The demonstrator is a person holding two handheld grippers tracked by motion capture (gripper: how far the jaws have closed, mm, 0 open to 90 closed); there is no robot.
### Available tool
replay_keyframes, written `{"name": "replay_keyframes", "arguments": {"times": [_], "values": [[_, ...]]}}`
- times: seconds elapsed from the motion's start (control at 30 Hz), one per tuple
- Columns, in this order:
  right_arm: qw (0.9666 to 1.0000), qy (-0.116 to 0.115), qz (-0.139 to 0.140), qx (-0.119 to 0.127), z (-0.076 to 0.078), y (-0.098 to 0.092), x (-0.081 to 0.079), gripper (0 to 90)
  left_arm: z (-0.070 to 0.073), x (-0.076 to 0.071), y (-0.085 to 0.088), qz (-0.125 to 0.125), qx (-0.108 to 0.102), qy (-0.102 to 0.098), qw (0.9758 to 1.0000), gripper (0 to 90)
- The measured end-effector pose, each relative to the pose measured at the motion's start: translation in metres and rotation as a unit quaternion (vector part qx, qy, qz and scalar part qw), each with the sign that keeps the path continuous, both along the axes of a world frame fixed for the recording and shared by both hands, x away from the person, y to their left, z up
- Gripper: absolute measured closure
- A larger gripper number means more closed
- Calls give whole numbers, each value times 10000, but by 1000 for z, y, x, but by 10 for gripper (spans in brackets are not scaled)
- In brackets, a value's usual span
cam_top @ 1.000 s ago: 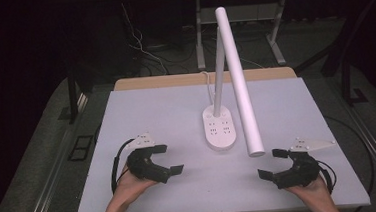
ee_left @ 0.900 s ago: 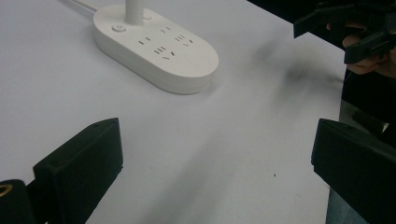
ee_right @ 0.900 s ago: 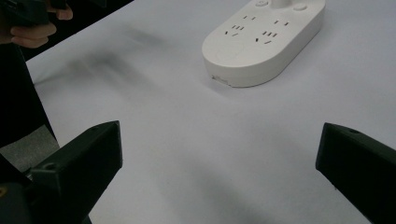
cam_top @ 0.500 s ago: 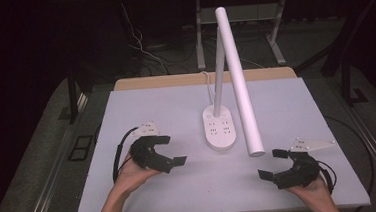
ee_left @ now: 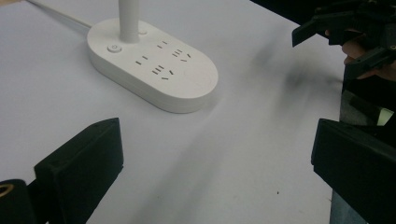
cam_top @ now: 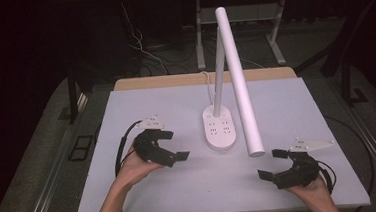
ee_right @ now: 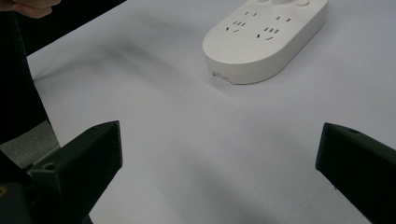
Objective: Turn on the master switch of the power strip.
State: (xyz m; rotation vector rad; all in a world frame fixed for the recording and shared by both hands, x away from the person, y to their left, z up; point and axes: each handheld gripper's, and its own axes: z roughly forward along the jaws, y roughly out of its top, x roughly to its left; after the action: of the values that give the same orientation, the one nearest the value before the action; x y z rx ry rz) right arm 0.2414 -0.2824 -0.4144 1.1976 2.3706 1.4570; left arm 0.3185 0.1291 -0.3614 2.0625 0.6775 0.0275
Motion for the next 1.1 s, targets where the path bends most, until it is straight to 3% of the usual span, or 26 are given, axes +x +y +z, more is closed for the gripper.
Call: {"name": "replay_keyframes", "arguments": {"times": [0.43, 1.1], "values": [[10000, -6, -4, -11, -1, -1, 0, 1, 10, 19, -12, -55, 98, -68, 9999, 12], [10000, 32, -7, -17, -2, -1, 0, 1, 15, 54, -34, -305, 501, -118, 9982, 17]]}}
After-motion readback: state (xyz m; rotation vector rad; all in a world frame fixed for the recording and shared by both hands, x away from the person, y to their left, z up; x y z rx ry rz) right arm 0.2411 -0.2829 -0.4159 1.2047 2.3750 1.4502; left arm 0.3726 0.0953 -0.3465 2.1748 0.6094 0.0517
